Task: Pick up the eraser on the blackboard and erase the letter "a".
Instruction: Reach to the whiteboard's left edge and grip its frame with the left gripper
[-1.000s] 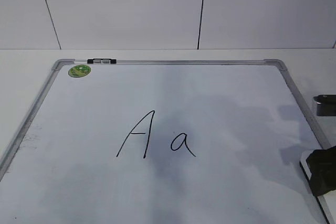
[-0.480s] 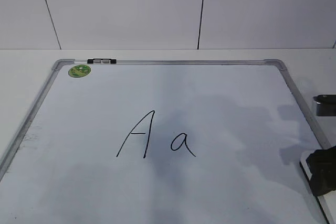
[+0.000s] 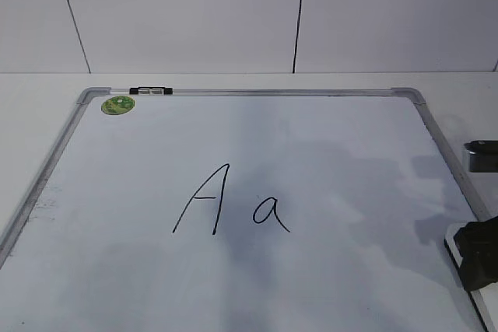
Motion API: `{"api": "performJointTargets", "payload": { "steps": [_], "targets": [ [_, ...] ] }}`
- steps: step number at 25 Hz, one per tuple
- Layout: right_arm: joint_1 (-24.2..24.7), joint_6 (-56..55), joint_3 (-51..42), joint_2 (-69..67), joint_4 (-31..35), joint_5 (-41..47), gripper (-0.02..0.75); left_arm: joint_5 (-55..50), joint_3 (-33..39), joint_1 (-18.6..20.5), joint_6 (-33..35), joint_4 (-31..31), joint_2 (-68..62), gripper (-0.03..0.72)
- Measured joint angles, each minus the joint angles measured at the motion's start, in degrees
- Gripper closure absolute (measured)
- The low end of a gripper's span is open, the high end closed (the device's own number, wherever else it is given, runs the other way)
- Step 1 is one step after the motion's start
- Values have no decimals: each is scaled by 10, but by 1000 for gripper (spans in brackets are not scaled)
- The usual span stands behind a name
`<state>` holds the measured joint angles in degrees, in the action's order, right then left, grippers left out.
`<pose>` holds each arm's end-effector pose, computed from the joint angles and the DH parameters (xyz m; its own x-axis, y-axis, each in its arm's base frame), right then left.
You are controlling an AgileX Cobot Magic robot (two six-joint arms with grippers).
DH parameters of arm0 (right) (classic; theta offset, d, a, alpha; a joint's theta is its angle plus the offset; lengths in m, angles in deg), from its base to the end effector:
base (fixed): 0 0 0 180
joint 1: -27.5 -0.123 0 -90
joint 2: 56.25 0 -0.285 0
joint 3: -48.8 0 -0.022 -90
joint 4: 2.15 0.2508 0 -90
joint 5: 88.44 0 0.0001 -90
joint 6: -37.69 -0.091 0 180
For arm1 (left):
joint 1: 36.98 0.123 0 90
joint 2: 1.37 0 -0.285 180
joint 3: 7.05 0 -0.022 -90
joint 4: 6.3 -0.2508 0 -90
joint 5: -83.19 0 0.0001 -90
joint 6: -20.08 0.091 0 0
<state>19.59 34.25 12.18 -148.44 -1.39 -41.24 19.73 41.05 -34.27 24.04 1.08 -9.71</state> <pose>0.2241 0.0320 0.1770 -0.9953 -0.0686 -0.0688 -0.0698 0.9975 0.0145 -0.0062 -0.0108 0.2764 -0.4944 -0.0122 -0.8691 0.0583 0.9972 -0.0471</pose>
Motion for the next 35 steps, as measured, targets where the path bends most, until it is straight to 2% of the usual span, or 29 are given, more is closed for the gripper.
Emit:
{"api": "performJointTargets", "payload": {
  "steps": [15, 24, 35],
  "targets": [
    [0, -2, 57, 9, 6, 72, 170, 0, 0, 0, 0, 0, 0, 454],
    [-2, 0, 121, 10, 44, 80, 170, 0, 0, 0, 0, 3, 0, 454],
    [-87, 0, 210, -14, 14, 116, 170, 0, 0, 0, 0, 4, 0, 454]
  ]
}}
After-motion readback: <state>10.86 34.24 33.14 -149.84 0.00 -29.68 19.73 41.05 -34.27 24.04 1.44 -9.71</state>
